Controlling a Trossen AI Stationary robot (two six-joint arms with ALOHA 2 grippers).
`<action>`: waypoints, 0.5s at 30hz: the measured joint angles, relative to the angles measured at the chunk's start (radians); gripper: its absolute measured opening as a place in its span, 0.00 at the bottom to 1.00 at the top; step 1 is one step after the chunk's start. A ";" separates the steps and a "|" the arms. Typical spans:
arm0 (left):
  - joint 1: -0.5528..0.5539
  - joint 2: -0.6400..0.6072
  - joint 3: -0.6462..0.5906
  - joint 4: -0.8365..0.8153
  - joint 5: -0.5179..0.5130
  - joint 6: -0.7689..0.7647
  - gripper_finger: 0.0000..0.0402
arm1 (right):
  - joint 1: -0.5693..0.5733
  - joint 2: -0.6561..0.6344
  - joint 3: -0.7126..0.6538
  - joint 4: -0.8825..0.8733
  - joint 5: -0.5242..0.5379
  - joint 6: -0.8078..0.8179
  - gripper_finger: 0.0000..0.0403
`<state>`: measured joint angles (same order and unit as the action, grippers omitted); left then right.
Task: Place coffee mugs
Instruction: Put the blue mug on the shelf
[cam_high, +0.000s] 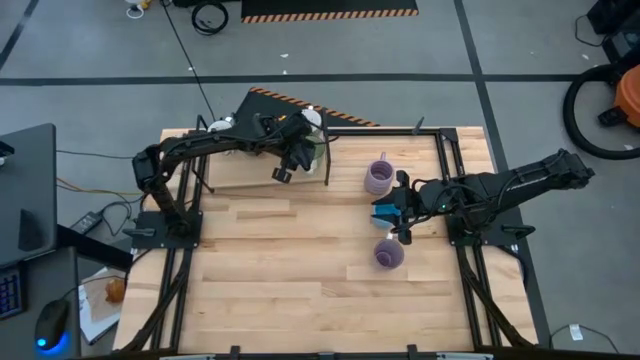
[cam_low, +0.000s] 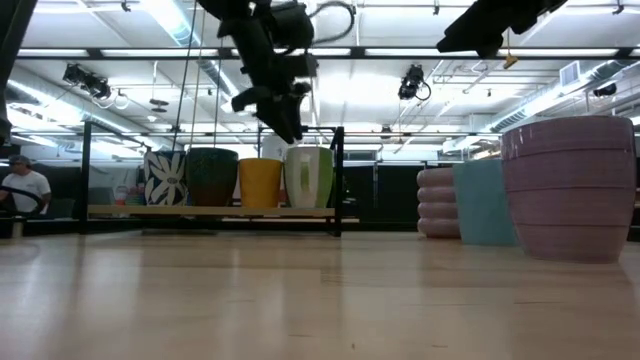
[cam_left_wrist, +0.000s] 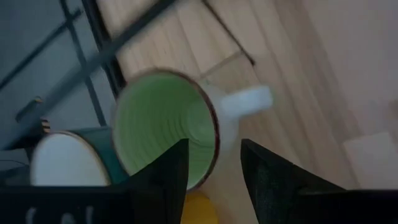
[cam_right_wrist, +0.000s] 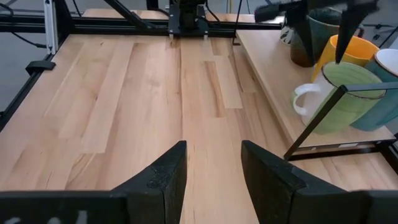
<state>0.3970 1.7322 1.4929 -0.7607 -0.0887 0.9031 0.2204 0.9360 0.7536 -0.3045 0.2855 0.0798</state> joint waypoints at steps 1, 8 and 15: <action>-0.008 -0.013 0.000 0.002 0.000 -0.006 0.38 | 0.000 0.000 0.000 -0.002 0.000 0.004 0.39; -0.105 -0.061 0.000 0.005 0.025 -0.174 0.38 | -0.022 0.005 0.000 -0.072 0.062 0.063 0.39; -0.204 -0.057 0.000 0.009 0.033 -0.407 0.38 | -0.107 0.024 0.000 -0.254 0.069 0.162 0.39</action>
<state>0.1925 1.6752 1.4929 -0.7514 -0.0560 0.4960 0.1135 0.9602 0.7540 -0.5582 0.3545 0.2418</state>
